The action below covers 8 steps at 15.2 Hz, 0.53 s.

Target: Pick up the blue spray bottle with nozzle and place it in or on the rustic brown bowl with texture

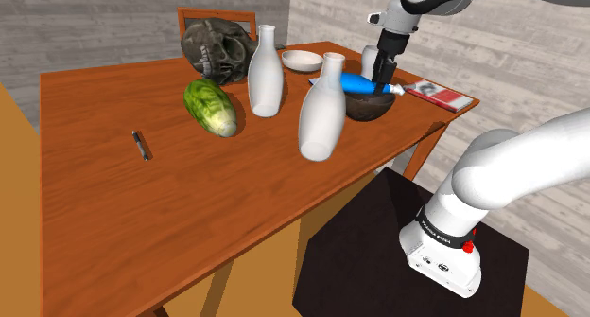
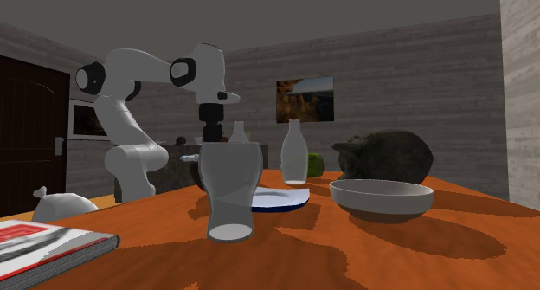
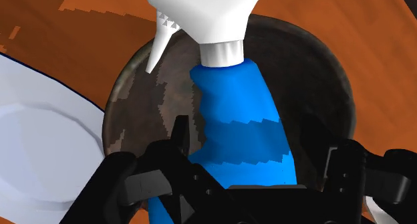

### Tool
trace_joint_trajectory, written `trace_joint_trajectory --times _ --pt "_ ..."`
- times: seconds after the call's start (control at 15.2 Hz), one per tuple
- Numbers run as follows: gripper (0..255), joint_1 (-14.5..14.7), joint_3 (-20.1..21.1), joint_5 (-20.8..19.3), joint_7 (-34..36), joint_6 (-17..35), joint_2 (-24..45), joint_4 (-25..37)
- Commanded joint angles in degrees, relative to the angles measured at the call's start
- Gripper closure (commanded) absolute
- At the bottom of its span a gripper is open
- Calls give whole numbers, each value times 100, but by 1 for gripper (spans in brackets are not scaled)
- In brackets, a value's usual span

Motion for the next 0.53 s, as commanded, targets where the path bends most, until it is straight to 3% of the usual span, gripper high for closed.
trace_joint_trajectory --times 0.0,0.26,0.46 --pt "0 0 -2 -1 -1 3 10 -6" --pt "0 0 -1 -1 1 1 6 -8" --pt "0 17 44 37 -9 -576 3 567"
